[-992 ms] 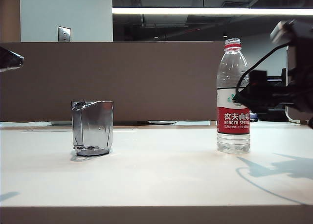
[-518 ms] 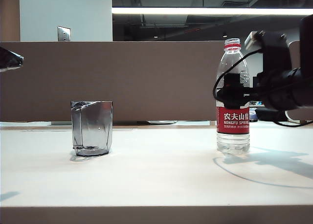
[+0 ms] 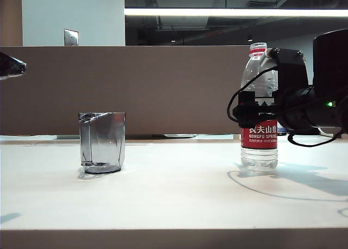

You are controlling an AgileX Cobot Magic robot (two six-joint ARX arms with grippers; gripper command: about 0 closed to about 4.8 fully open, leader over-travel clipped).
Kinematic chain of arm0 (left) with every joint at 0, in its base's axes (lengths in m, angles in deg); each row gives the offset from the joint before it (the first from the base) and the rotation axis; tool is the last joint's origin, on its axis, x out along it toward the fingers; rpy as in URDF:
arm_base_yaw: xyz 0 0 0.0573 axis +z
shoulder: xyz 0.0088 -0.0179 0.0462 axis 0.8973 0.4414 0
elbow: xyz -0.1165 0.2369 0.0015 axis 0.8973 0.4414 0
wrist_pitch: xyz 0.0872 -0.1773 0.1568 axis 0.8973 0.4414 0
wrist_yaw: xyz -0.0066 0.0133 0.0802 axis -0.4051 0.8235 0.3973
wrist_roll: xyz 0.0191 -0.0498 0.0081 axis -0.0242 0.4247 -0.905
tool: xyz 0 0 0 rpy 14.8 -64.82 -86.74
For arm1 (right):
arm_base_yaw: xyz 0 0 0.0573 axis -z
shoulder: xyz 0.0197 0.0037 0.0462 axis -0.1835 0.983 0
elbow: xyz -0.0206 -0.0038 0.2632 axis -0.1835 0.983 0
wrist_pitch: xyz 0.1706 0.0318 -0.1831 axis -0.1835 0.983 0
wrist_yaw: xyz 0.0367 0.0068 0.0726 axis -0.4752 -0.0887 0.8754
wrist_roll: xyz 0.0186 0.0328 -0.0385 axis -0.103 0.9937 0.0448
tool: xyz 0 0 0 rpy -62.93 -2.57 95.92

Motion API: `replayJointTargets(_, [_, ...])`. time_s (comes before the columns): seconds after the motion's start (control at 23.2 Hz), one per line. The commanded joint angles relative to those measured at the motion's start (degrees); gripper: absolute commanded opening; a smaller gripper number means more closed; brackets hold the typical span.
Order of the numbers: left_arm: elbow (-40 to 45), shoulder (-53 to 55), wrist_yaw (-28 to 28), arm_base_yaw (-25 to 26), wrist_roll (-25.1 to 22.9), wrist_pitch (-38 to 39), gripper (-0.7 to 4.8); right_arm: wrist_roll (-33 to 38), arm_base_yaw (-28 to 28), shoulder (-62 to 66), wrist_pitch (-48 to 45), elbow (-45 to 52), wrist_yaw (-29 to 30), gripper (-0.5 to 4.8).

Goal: Pick up the mineral water bottle on the table and pour water into the mug until it's half full.

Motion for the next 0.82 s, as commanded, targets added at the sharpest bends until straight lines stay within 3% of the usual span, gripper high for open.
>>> replayJointTargets(0.04, [-0.2,0.0,-0.1,0.0,0.0,-0.4,-0.05,0.4,0.0,-0.2,-2.3,-0.2,-0.1,4.79])
replayJointTargets(0.39, [-0.2,0.0,-0.1,0.0,0.0,-0.4,-0.05,0.5,0.0,-0.2,-2.3,-0.2,0.0,4.74])
replayJointTargets(0.47, [-0.2,0.0,-0.1,0.0,0.0,-0.4,-0.05,0.5,0.0,-0.2,-2.3,-0.2,0.2,3.9])
replayJointTargets(0.69, [-0.2,0.0,-0.1,0.0,0.0,-0.4,-0.05,0.5,0.0,-0.2,-2.3,-0.1,1.3,3.89])
replayJointTargets(0.82, [-0.2,0.0,-0.1,0.0,0.0,-0.4,-0.05,0.5,0.0,-0.2,-2.3,-0.1,1.4,3.03])
